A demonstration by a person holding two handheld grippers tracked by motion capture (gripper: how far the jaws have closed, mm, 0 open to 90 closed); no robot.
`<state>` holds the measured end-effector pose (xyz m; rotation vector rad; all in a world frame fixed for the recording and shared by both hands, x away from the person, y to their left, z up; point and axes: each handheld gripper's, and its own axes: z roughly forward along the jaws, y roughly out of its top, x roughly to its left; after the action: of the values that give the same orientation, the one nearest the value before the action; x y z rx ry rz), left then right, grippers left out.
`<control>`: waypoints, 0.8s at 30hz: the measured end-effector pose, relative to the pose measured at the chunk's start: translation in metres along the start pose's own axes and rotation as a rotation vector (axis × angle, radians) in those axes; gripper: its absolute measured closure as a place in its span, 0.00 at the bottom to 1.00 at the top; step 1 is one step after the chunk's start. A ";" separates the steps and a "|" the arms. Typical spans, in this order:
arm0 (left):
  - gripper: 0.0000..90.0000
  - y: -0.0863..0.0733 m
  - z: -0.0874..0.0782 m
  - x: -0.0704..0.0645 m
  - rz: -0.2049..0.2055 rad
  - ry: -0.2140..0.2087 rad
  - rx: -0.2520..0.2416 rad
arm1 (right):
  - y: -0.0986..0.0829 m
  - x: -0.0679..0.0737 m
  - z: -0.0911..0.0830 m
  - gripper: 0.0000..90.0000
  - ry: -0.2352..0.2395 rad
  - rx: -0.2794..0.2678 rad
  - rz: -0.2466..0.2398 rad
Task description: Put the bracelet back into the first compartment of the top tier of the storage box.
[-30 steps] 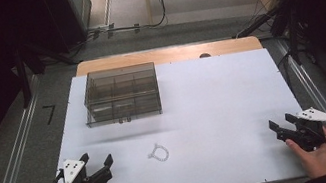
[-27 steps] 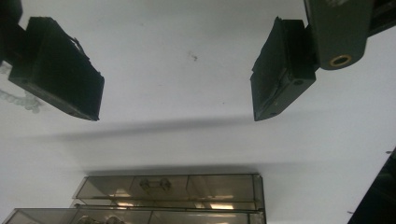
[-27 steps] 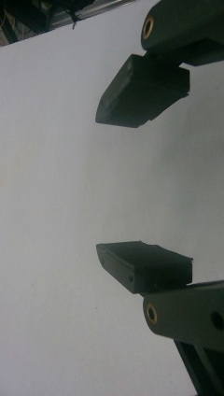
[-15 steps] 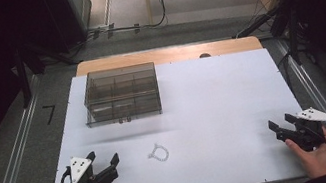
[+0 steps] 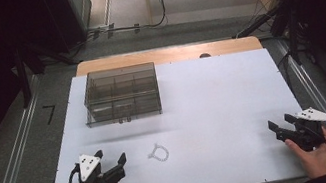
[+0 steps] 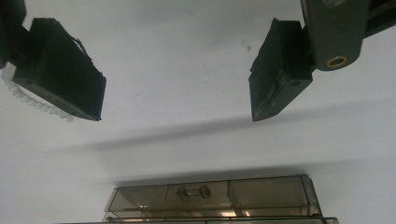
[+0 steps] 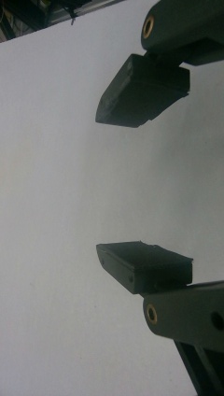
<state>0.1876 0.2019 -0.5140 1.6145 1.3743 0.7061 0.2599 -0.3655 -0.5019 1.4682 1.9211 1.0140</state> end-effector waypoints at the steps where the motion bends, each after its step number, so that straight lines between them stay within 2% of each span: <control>1: 0.21 0.000 0.001 -0.001 0.002 -0.003 0.001 | 0.000 0.000 0.000 0.33 0.000 0.000 0.000; 24: 0.23 0.001 0.012 -0.018 0.030 -0.048 0.029 | 0.000 0.000 0.000 0.32 0.003 0.004 -0.001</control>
<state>0.1946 0.1818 -0.5168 1.6680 1.3337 0.6633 0.2598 -0.3652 -0.5020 1.4687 1.9266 1.0132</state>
